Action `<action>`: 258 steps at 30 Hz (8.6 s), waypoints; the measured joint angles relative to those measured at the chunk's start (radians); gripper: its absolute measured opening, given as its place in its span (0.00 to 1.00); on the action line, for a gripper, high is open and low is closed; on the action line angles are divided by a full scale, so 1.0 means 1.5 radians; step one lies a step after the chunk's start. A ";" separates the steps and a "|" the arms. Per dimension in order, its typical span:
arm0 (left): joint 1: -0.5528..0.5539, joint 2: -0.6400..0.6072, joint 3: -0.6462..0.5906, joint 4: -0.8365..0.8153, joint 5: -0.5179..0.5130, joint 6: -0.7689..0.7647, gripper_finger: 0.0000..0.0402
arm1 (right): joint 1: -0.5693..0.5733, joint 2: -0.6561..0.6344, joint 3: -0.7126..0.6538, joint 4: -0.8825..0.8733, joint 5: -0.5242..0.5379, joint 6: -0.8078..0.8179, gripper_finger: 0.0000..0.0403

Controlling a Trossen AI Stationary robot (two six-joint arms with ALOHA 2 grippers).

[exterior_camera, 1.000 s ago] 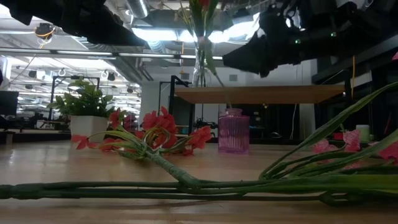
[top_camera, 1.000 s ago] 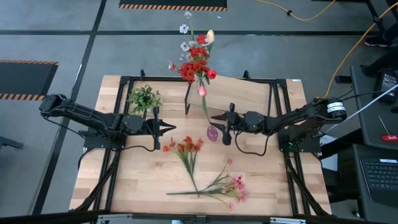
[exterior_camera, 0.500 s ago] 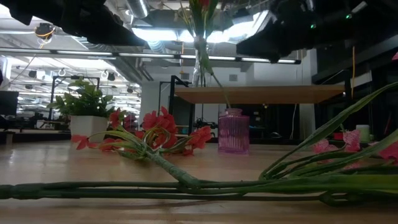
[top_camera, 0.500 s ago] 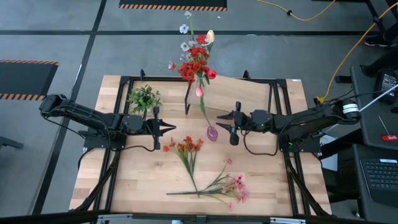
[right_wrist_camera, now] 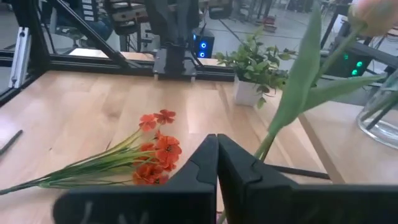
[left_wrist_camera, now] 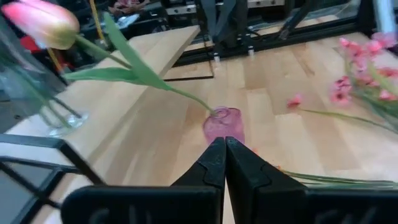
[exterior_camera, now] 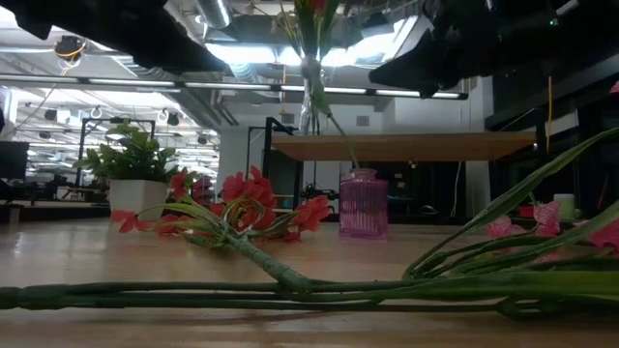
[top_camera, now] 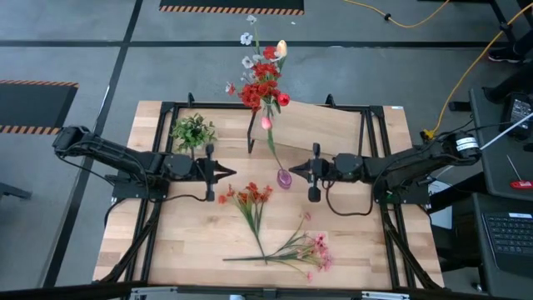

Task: Pick and place flowers into a vace then onto a shelf
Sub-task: Put the orange flowers into the purple vase

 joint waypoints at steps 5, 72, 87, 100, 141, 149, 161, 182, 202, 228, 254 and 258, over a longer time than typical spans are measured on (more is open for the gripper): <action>-0.028 0.028 0.002 0.005 0.004 -0.023 0.01 | 0.005 0.000 0.000 0.001 -0.001 -0.009 0.04; -0.214 0.747 0.774 -0.823 0.008 -1.244 0.47 | 0.005 0.001 -0.001 -0.066 -0.001 -0.063 0.03; -0.213 0.815 0.774 -0.741 0.017 -1.311 0.47 | 0.005 0.001 -0.001 -0.074 -0.036 -0.064 0.03; -0.206 0.845 0.773 -0.735 -0.006 -1.312 0.47 | 0.005 0.001 -0.001 -0.099 -0.036 -0.064 0.03; -0.315 0.677 0.773 -1.103 -0.236 -1.286 0.02 | 0.010 -0.002 -0.001 -0.048 -0.089 -0.021 0.03; -0.327 0.596 0.760 -1.135 -0.292 -1.196 0.01 | 0.037 -0.002 -0.001 -0.034 -0.124 0.026 0.03; -0.339 0.431 0.491 -0.788 -0.421 -0.994 0.01 | 0.122 -0.002 -0.001 -0.031 -0.124 0.065 0.03; -0.222 0.206 0.101 0.099 -0.238 -0.269 0.01 | 0.121 -0.002 0.000 0.007 -0.082 0.062 0.03; -0.067 0.222 -0.004 0.478 -0.033 -0.106 0.01 | 0.104 -0.001 0.000 0.147 -0.080 -0.010 0.25; -0.029 0.349 0.109 0.522 0.060 0.022 0.01 | 0.042 0.217 0.191 0.141 -0.082 -0.007 0.46; 0.022 0.350 0.109 0.494 0.071 0.016 0.01 | 0.041 0.237 0.216 0.134 -0.078 -0.028 0.43; 0.022 0.350 0.109 0.494 0.072 0.014 0.01 | 0.041 0.237 0.216 0.135 -0.077 -0.028 0.33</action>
